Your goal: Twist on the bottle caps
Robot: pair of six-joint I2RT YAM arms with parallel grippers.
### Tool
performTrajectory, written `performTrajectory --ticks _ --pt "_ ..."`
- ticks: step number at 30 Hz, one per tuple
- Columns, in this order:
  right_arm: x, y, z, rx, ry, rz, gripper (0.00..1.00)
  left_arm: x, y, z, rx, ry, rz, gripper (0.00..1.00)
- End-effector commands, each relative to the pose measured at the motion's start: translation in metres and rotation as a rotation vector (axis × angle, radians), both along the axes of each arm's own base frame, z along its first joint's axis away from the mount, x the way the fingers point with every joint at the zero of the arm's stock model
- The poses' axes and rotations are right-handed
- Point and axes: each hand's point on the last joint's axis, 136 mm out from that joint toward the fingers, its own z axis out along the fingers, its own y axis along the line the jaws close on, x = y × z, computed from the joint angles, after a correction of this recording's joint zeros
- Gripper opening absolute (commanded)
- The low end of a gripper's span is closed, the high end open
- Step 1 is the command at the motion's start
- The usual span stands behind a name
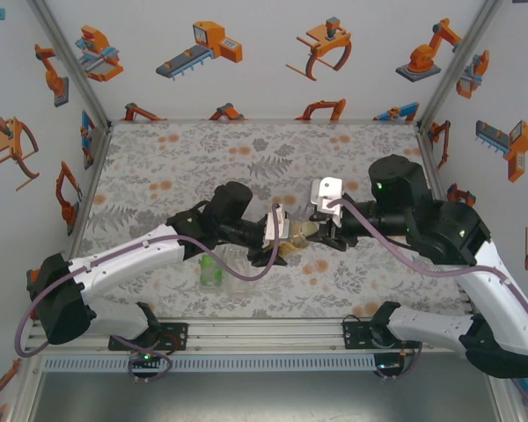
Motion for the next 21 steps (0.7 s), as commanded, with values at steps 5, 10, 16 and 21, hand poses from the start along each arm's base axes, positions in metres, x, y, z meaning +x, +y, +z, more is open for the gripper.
performTrajectory --ticks 5,10,16,21 --pt "-0.001 0.000 -0.005 -0.014 0.027 0.002 0.23 -0.002 0.002 0.008 -0.022 -0.025 -0.004 0.00" --pt "-0.008 0.001 -0.011 -0.056 0.104 0.031 0.04 -0.001 0.002 0.006 -0.013 -0.030 0.001 0.00" --pt "-0.013 0.005 -0.019 -0.094 0.173 0.056 0.00 0.000 0.000 0.003 0.002 -0.015 0.003 0.00" --pt "-0.011 0.006 -0.022 -0.122 0.189 0.057 0.00 0.000 0.000 0.002 0.008 -0.011 0.001 0.00"
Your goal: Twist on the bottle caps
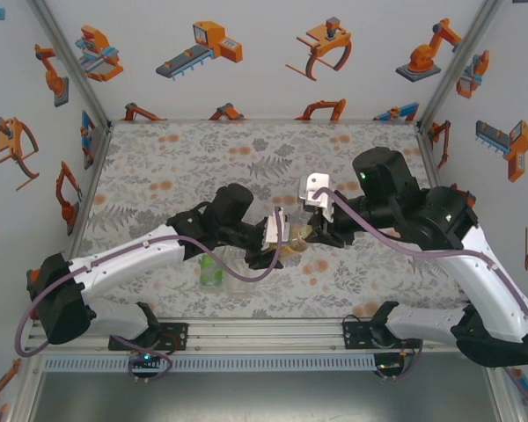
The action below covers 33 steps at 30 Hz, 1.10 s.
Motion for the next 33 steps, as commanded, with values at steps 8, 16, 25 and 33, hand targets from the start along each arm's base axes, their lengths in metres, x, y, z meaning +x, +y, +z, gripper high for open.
performTrajectory --ticks 8,16,25,33 --pt "-0.007 -0.006 0.010 -0.004 -0.027 0.022 0.00 0.001 -0.007 0.010 -0.038 -0.014 -0.011 0.00" --pt "-0.024 -0.018 0.025 0.064 -0.138 0.087 0.00 -0.001 -0.008 0.014 -0.062 -0.015 -0.023 0.00" --pt "-0.021 -0.012 0.014 -0.006 -0.081 0.107 0.00 -0.001 -0.008 0.015 -0.051 -0.014 -0.029 0.00" --pt "-0.015 -0.007 0.011 -0.030 -0.061 0.105 0.00 -0.002 -0.007 0.012 -0.037 -0.012 -0.029 0.00"
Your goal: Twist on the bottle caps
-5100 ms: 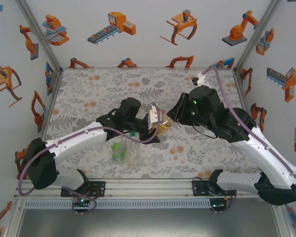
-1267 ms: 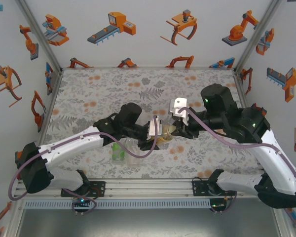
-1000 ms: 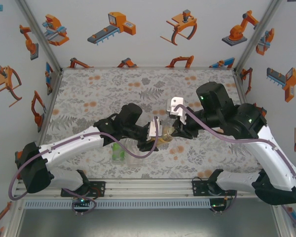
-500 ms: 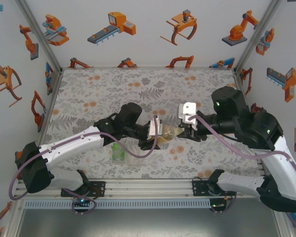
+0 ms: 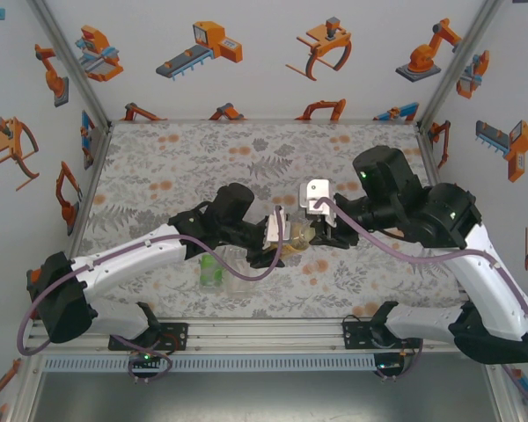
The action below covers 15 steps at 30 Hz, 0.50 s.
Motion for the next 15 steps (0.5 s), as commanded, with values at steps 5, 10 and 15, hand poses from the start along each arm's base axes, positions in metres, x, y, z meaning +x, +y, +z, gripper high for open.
performTrajectory --ticks 5,10,15 --pt "-0.0034 0.0008 0.0053 -0.007 -0.004 0.027 0.00 -0.0048 -0.0026 0.0123 -0.025 -0.011 -0.031 0.00" --pt "-0.0002 0.0015 0.0022 -0.032 0.001 0.022 0.00 -0.0051 -0.0023 0.0112 -0.022 -0.014 -0.033 0.00" --pt "0.0019 0.0033 -0.0005 -0.048 0.011 0.020 0.00 -0.0051 -0.0024 0.0123 -0.024 -0.019 -0.035 0.00"
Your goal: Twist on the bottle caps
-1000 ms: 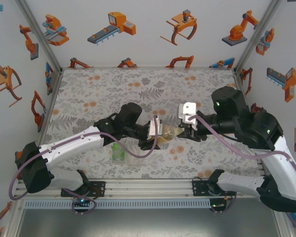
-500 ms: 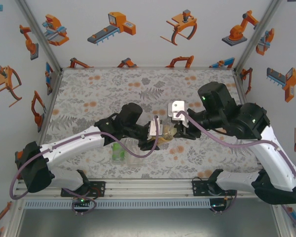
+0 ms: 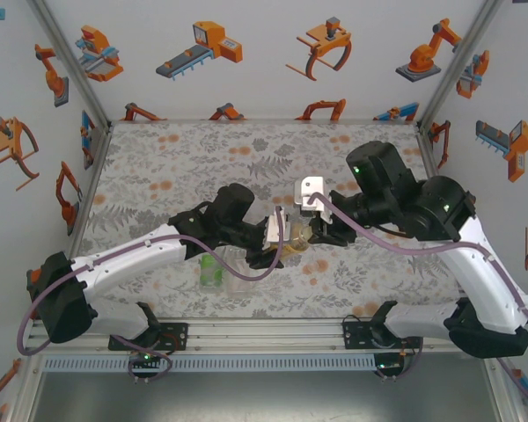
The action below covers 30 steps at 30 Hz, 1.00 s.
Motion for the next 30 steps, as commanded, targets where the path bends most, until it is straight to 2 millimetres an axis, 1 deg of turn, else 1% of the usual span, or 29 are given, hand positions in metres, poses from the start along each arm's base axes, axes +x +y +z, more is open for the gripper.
performTrajectory --ticks 1,6,11,19,22,24,27,30 --pt "-0.001 0.000 0.003 -0.012 -0.009 0.014 0.00 -0.004 -0.004 0.015 -0.039 -0.028 -0.034 0.00" --pt "0.000 0.001 0.002 -0.017 -0.010 0.016 0.00 -0.004 -0.005 0.015 -0.039 -0.026 -0.035 0.00" --pt "0.002 0.002 -0.004 -0.038 0.003 0.009 0.00 -0.003 -0.005 0.017 -0.045 -0.030 -0.035 0.00" --pt "0.017 -0.003 -0.012 -0.102 0.011 -0.083 0.00 -0.004 -0.004 0.017 -0.046 -0.032 -0.034 0.00" --pt "0.016 -0.004 -0.011 -0.101 0.021 -0.091 0.00 -0.004 -0.004 0.016 -0.045 -0.032 -0.033 0.00" --pt "0.017 -0.002 -0.007 -0.077 0.017 -0.098 0.00 -0.003 -0.004 0.016 -0.044 -0.030 -0.031 0.00" --pt "0.011 0.001 -0.002 -0.037 0.021 -0.066 0.00 -0.003 -0.005 0.016 -0.042 -0.027 -0.029 0.00" --pt "-0.001 0.003 0.001 -0.012 0.028 0.002 0.00 -0.002 -0.006 0.017 -0.042 -0.020 -0.024 0.00"
